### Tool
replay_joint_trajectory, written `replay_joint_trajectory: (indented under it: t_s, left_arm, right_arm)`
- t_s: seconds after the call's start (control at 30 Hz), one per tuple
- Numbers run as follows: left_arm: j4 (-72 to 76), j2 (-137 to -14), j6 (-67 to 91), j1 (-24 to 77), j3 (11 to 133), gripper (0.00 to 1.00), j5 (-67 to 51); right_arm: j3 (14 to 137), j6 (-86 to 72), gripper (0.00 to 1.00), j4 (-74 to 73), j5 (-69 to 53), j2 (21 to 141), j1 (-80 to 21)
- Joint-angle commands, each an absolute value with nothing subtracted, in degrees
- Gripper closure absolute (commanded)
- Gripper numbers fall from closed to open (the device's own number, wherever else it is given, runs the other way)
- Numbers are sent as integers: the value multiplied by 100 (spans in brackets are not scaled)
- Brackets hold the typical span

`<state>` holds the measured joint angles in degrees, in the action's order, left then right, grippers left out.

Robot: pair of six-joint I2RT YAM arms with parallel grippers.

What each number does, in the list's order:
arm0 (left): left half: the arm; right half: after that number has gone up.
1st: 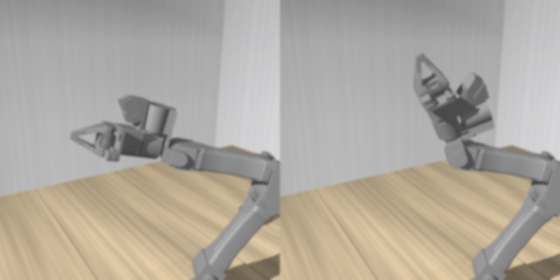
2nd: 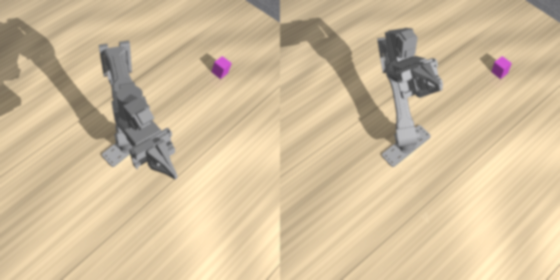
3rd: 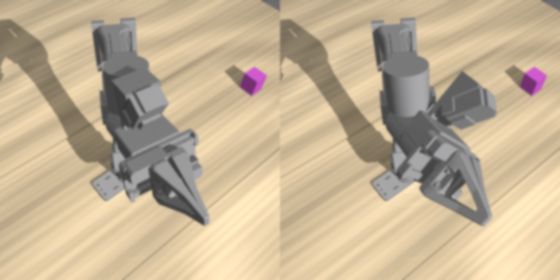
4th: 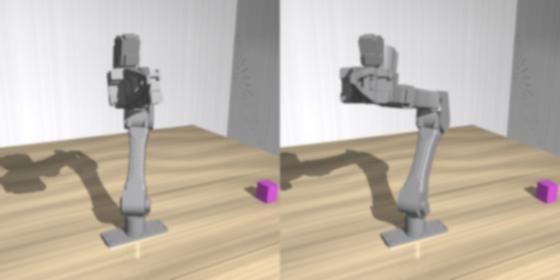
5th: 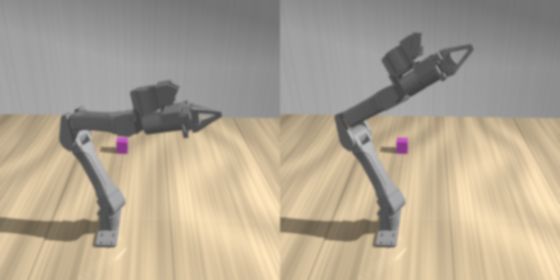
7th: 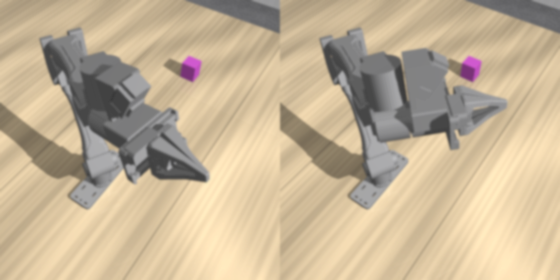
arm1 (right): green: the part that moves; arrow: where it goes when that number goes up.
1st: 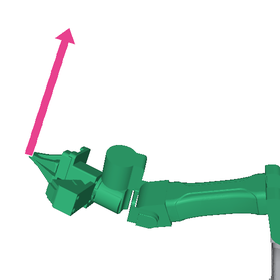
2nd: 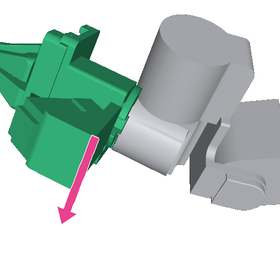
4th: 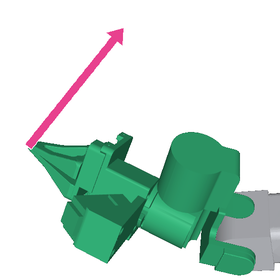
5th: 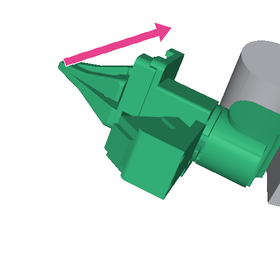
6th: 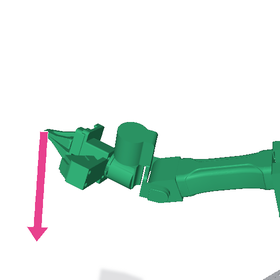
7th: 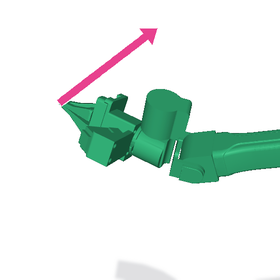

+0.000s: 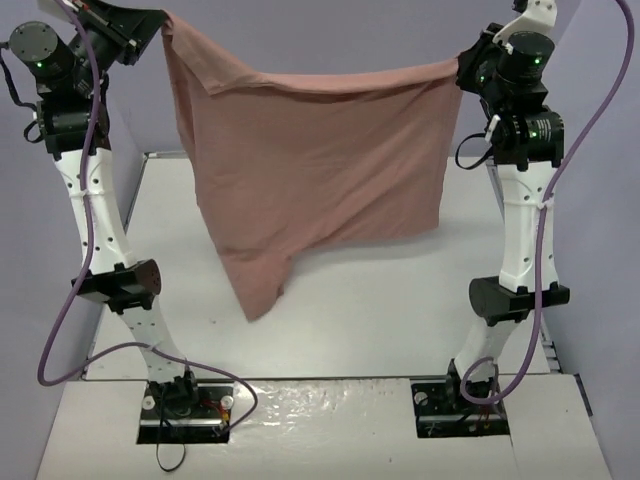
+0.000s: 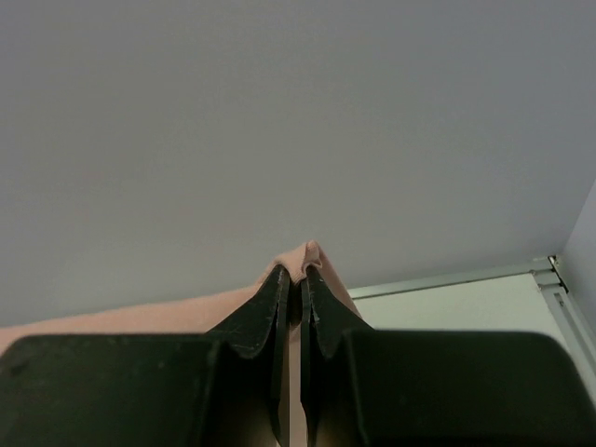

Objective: Fold and stack the t-shirts
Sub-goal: Flatten out the tshirt

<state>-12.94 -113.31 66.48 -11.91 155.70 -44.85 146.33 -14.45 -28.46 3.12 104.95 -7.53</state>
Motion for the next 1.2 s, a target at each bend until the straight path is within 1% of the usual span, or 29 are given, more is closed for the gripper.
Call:
replay_joint_trajectory:
  t_s: [0.0, 0.1, 0.17, 0.23, 0.3, 0.43, 0.5, 0.6, 0.7, 0.73, 0.77, 0.87, 1.03, 1.17]
  left_arm:
    - [243, -10613, 7249, -1368, 16198, 100, -4767]
    - [50, -10001, 7007, -1382, 15811, 100, -5026]
    - [-241, -9535, 6747, -1289, 15085, 100, -5082]
    - [-154, -8639, 6270, -1102, 13795, 100, -5002]
    - [-171, -7945, 5826, -905, 12048, 100, -4779]
    - [-693, -7146, 4953, -359, 8630, 100, -4413]
    - [-875, -6844, 4564, -108, 7594, 100, -4183]
    - [-781, -6488, 4479, -163, 5294, 100, -3896]
    - [-755, -6427, 4518, -307, 3988, 100, -3622]
    - [-756, -6477, 4526, -316, 3642, 100, -3595]
    - [-773, -6478, 4544, -334, 3638, 100, -3577]
    - [-1162, -6506, 4500, -334, 3396, 100, -3379]
    - [-2321, -6252, 4196, -350, 3590, 100, -2520]
    - [-3102, -6094, 4087, -401, 3797, 100, -1858]
  right_arm:
    - [14444, -1112, 100, -1510, 66, 9753, -728]
    - [13291, -967, 100, -753, -133, 8760, -727]
    - [12509, -846, 100, -573, -195, 8264, -729]
    - [11637, -788, 100, -489, -210, 7643, -729]
    - [10455, -716, 100, -455, -201, 7195, -729]
    - [7808, -745, 100, -429, -41, 6616, -738]
    - [6724, -856, 100, -413, -18, 6478, -738]
    - [5617, -1175, 100, -376, -6, 6445, -753]
    - [4815, -1945, 100, -378, 257, 6485, -800]
    - [4529, -2073, 100, -378, 116, 6478, -809]
    - [4526, -2196, 100, -378, 79, 6477, -809]
    - [3932, -2553, 100, -414, 140, 6323, -826]
    - [3618, -3005, 100, -793, 477, 6223, -826]
    - [3583, -3364, 100, -1262, 916, 6392, -791]
